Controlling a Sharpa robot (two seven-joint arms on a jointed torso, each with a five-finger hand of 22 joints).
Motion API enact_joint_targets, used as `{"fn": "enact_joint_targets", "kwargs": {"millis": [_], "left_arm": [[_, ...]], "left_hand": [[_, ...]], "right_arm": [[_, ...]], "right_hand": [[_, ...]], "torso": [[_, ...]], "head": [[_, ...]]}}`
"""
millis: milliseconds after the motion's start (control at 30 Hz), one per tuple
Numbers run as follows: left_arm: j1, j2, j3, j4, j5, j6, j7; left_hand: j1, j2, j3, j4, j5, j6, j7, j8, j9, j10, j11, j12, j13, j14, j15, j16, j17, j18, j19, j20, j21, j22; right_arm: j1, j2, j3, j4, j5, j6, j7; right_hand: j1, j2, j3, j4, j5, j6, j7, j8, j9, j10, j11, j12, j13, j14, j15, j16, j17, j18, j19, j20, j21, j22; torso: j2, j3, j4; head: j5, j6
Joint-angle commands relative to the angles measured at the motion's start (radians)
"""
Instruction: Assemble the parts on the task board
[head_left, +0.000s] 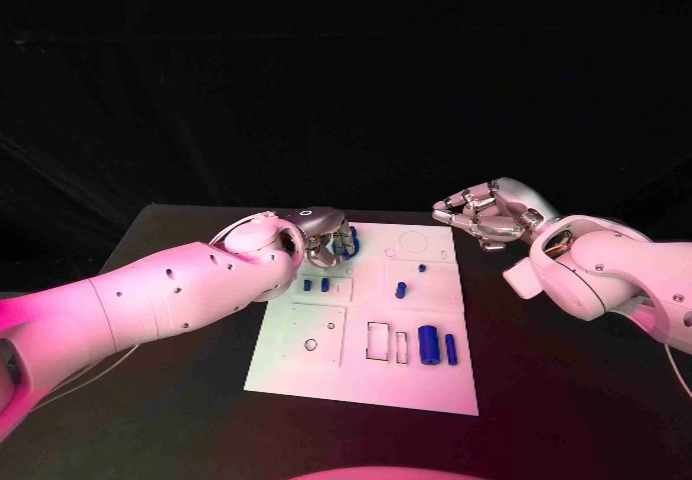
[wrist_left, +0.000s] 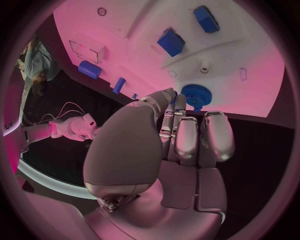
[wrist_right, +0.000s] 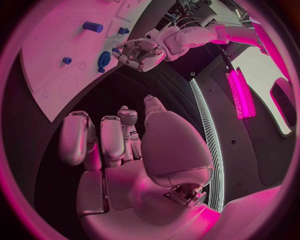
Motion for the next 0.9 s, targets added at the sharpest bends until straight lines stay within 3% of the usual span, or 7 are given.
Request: {"fn": "enact_joint_targets", "kwargs": {"millis": [33,233,400,600,900], "left_arm": [[0.005,-0.029,0.009,0.032,0.052,-0.017,0.004],[0.016,-0.090,0.018,0.070,0.076,0.002,-0.020],[0.018,-0.121,0.019,0.076,0.090,0.014,-0.025],[0.018,-0.134,0.018,0.068,0.100,0.031,-0.028],[0.005,-0.120,0.014,0.049,0.091,0.038,-0.022]], "left_hand": [[-0.017,-0.003,0.004,-0.004,-0.005,0.006,0.004,-0.006,0.000,0.007,0.003,-0.007,0.000,0.008,-0.004,0.007,-0.002,-0.015,0.008,0.002,0.006,0.003],[-0.025,-0.005,0.003,-0.004,-0.006,0.009,0.003,-0.008,-0.001,0.011,0.002,-0.010,0.001,0.008,-0.004,0.007,-0.002,-0.015,0.008,0.003,0.008,0.005],[-0.028,-0.006,0.003,-0.004,-0.006,0.010,0.002,-0.009,-0.001,0.013,0.002,-0.012,0.001,0.008,-0.004,0.008,-0.003,-0.015,0.009,0.003,0.008,0.006],[-0.031,-0.008,0.003,-0.004,-0.006,0.012,0.002,-0.009,-0.001,0.014,0.001,-0.014,0.001,0.008,-0.004,0.008,-0.004,-0.016,0.009,0.003,0.009,0.007],[-0.033,-0.008,0.002,-0.005,-0.006,0.012,0.002,-0.010,-0.001,0.015,0.001,-0.015,0.002,0.008,-0.004,0.008,-0.004,-0.015,0.009,0.002,0.009,0.007]], "right_arm": [[-0.001,0.001,0.000,0.000,-0.007,0.006,0.011],[-0.001,-0.001,0.000,0.001,-0.007,0.005,0.010],[-0.001,-0.003,0.000,0.002,-0.007,0.004,0.009],[-0.001,-0.004,0.000,0.003,-0.007,0.004,0.009],[-0.001,-0.002,0.000,0.004,-0.007,0.005,0.009]], "right_hand": [[0.006,0.003,-0.002,-0.006,0.007,-0.004,0.001,0.002,-0.001,-0.008,-0.001,0.005,0.001,0.025,-0.005,-0.002,0.001,0.016,0.004,-0.001,-0.003,0.023],[0.007,0.003,-0.002,-0.006,0.008,-0.003,0.001,0.002,-0.001,-0.008,-0.001,0.005,0.001,0.025,-0.006,-0.003,0.001,0.016,0.004,-0.002,-0.004,0.023],[0.007,0.003,-0.002,-0.006,0.008,-0.003,0.001,0.002,-0.001,-0.008,-0.001,0.005,0.001,0.025,-0.006,-0.003,0.001,0.016,0.004,-0.002,-0.004,0.023],[0.007,0.003,-0.002,-0.006,0.008,-0.003,0.001,0.002,-0.001,-0.008,-0.001,0.005,0.001,0.025,-0.006,-0.003,0.001,0.016,0.004,-0.002,-0.004,0.023],[0.008,0.004,-0.003,-0.007,0.008,-0.003,0.001,0.003,-0.001,-0.008,-0.001,0.004,0.000,0.025,-0.006,-0.003,0.001,0.016,0.003,-0.002,-0.004,0.022]], "torso": [[-0.003,0.0009,0.0030],[-0.006,0.0014,0.0074],[-0.004,0.0008,0.0063],[-0.004,0.0013,0.0053],[-0.004,0.0007,0.0051]], "head": [[0.003,0.002],[0.002,0.001],[0.000,-0.001],[-0.002,-0.005],[0.001,-0.009]]}}
